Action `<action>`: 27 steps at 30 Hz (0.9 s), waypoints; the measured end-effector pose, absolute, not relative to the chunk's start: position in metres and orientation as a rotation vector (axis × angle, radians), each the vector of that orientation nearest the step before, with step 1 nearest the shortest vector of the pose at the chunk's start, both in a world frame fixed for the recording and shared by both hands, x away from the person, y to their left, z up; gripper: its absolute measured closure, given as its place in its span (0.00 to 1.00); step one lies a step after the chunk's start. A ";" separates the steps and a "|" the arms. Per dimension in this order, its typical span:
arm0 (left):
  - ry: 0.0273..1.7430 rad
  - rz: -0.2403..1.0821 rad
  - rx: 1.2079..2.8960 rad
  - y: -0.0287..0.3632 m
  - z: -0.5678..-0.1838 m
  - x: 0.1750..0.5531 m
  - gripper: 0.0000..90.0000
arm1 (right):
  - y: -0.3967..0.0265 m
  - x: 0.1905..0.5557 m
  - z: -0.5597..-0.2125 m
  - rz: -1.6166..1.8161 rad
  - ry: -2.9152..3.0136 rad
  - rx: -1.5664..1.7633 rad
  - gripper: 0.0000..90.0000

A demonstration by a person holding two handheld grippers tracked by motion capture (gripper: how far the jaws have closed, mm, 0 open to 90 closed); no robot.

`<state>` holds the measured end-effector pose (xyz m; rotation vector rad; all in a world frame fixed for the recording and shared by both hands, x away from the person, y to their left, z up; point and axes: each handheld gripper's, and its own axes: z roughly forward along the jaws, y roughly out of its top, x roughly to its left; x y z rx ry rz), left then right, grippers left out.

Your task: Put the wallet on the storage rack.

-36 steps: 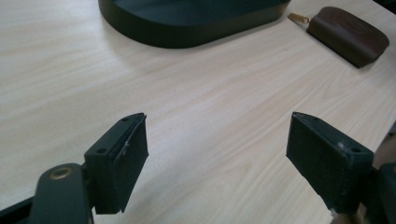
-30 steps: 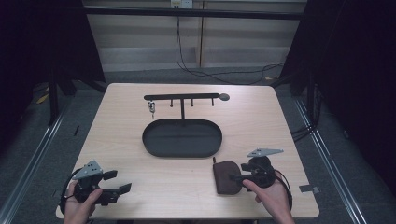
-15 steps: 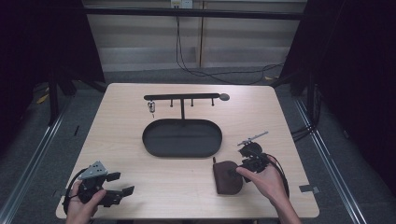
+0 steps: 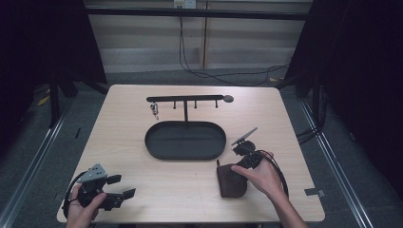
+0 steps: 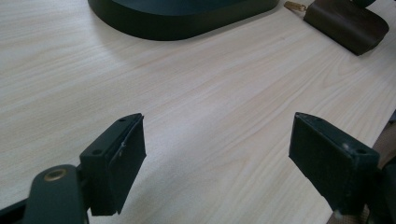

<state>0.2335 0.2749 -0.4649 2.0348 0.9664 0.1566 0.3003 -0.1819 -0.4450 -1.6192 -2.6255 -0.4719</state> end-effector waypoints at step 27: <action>0.970 0.165 2.040 0.275 -0.465 0.233 0.21 | -0.180 0.317 -0.459 -0.367 -2.494 -1.591 0.36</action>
